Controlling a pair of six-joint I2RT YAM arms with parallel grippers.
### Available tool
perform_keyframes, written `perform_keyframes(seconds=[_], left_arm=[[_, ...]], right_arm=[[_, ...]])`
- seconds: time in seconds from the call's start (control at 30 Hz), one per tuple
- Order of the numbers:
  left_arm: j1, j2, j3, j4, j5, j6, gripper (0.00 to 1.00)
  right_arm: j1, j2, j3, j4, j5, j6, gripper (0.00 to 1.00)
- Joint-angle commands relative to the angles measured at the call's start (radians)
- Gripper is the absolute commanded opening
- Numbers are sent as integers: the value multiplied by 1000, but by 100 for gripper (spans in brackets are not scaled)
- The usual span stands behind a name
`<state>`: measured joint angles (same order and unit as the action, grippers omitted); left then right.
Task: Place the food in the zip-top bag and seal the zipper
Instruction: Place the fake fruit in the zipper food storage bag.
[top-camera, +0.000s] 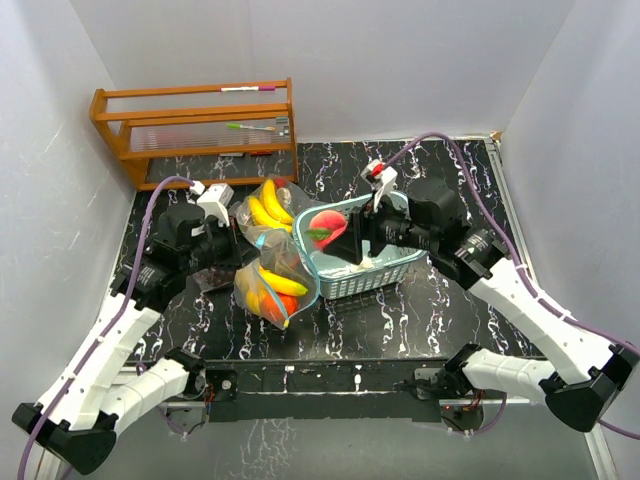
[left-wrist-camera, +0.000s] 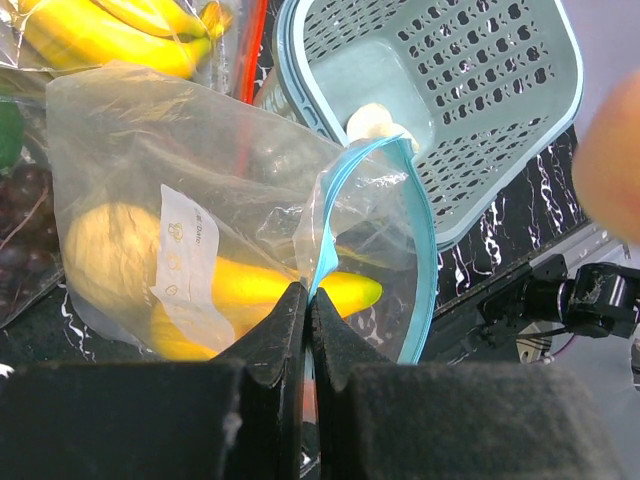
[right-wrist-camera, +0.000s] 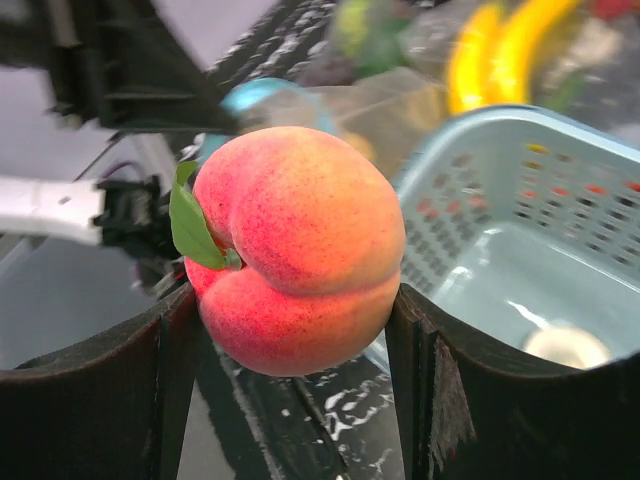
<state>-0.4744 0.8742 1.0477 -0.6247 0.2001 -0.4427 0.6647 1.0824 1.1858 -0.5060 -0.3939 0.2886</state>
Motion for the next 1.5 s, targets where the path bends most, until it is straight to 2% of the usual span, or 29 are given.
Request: perform_keyframes(seconds=[0.0,0.07,0.2,0.67,0.73,0.8,0.9,1.0,1.03,1.33,1.47], left_arm=[[1,16,20,34,16,1,0],[1,23,22,36,19,0,0],[1,26,32,29,18,1,0],[2,-7,41,-6,11,9,0],[1,-9,43,-11,7,11,0],[1,-10,44,-16,6,14,0],[2,-14,45,-17,4,15,0],[2,-16,45,-18,1,15,0],[1,-16,44,-17,1,15,0],[1,-11,43,-9,5,12,0],[2,-14,62,-14,4,4,0]], right_arm=[[86,-2,-36,218,-190,8,32],[138,19,-40,246,-188,15,32],[226,80,-32,242,-89,-2,32],[243,281,-8,278,54,41,33],[254,316,20,266,82,44,38],[270,339,56,250,111,42,57],[288,344,79,230,164,38,73],[293,322,75,228,197,36,95],[295,312,70,230,199,37,98],[298,210,85,163,251,45,98],[297,154,110,44,437,70,98]])
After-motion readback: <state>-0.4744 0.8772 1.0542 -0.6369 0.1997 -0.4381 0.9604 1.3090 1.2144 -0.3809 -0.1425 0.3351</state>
